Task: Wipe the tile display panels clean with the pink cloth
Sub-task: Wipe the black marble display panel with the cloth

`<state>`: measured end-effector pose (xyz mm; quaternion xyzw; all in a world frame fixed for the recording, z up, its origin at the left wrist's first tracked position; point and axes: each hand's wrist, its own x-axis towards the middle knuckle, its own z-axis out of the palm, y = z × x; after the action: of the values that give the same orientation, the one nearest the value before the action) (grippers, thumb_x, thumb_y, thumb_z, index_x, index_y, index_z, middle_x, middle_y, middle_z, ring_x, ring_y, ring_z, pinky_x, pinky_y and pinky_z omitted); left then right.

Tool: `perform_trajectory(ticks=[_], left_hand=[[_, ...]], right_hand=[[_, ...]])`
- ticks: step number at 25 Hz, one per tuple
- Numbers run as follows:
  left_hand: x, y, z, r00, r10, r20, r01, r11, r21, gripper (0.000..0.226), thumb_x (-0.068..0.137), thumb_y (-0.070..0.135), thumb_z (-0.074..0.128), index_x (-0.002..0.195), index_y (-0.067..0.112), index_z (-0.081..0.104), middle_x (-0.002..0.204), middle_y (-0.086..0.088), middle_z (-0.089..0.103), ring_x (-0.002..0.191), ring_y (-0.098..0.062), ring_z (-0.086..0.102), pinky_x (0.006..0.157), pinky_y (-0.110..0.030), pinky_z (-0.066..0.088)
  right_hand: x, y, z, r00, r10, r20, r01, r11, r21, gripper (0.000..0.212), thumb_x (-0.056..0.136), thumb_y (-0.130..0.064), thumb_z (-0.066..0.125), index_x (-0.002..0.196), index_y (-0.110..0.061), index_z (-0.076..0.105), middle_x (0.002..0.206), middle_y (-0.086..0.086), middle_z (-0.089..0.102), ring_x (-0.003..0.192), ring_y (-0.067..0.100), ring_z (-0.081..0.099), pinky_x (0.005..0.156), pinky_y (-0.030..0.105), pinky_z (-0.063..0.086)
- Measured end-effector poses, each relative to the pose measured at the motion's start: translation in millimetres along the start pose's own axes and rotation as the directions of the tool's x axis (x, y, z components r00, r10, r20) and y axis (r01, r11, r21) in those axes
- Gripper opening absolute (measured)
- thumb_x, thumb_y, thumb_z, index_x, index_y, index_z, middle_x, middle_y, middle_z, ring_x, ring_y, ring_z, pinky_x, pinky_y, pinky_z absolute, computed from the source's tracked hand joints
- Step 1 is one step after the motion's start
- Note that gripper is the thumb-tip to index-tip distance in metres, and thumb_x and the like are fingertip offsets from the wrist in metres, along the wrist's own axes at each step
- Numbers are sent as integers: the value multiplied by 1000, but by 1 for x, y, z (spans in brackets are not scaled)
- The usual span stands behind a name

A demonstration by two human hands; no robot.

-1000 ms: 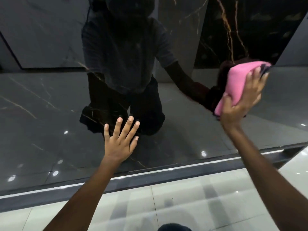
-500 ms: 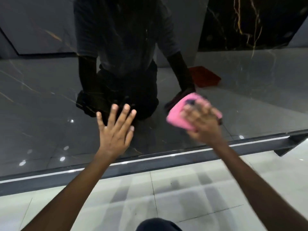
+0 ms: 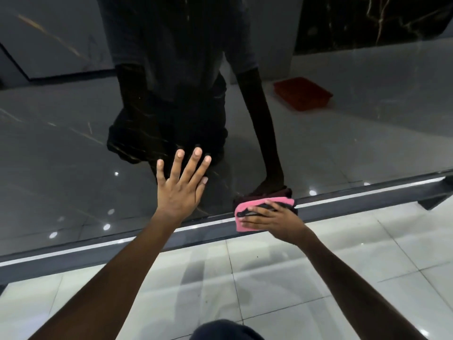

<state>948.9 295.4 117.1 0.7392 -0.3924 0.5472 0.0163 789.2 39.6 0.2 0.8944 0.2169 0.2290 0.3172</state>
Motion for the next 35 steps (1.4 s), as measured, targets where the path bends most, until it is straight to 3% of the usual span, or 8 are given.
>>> perform_trajectory(ticks=[6,11,13,18,21,29,31,35], left_hand=[[78,0,-58,988,-137,-66,119,967,-223,64,99,34,42,155,31,11,163,9,-2,150,-18,-2,119,-45,-7],[200,-50,-84,929,-345,-133,318,929,-189,57,103,37,30,156,25,11,163,2,2,150,-25,-8,117,-47,-11],[201,-54,-73,937,-312,-158,300,949,-97,55,105,39,25,156,25,8,163,3,-5,149,-26,-15,116,-52,-10],[200,-56,-72,958,-237,-164,233,971,-46,56,104,39,27,156,26,10,163,6,-8,149,-26,-14,116,-55,-9],[204,-55,-89,949,-289,-127,267,950,-163,57,101,37,33,154,27,16,163,9,-6,150,-22,-10,117,-54,-4],[331,-124,-146,911,-335,-241,293,937,-192,57,101,35,34,155,22,21,163,-2,13,150,-26,5,120,-48,1],[326,-125,-133,927,-274,-256,256,961,-103,57,101,37,32,155,23,20,163,-2,12,150,-26,3,120,-51,2],[324,-127,-134,935,-245,-255,233,969,-76,57,100,37,34,155,24,22,162,-1,14,150,-26,5,119,-49,-1]], right_hand=[[0,189,-114,879,327,-348,-307,945,112,81,83,-34,49,156,-29,14,163,-9,8,149,25,12,116,44,15],[29,344,-229,135,872,-471,-651,437,621,70,84,-21,55,147,3,35,153,28,29,143,52,16,120,36,14],[56,328,-226,39,870,-491,-614,408,675,69,85,-23,54,145,5,36,154,27,27,144,49,16,120,36,13],[89,154,-168,937,176,-302,-188,982,-10,85,80,-32,57,154,-24,17,163,-5,12,151,21,1,122,40,1],[80,217,-193,943,98,-317,-127,989,-71,84,83,-32,51,156,-24,11,162,-5,14,151,19,4,122,38,4],[89,459,-369,-138,956,-259,-526,151,837,78,79,-19,48,153,-7,25,161,12,18,150,33,7,111,9,0],[122,419,-355,-72,917,-392,-589,278,759,79,77,-18,50,152,-7,29,159,16,21,148,34,16,118,28,14],[164,258,-290,780,340,-526,-322,938,129,74,80,-31,51,151,-21,29,157,-3,25,149,23,16,118,42,17]])
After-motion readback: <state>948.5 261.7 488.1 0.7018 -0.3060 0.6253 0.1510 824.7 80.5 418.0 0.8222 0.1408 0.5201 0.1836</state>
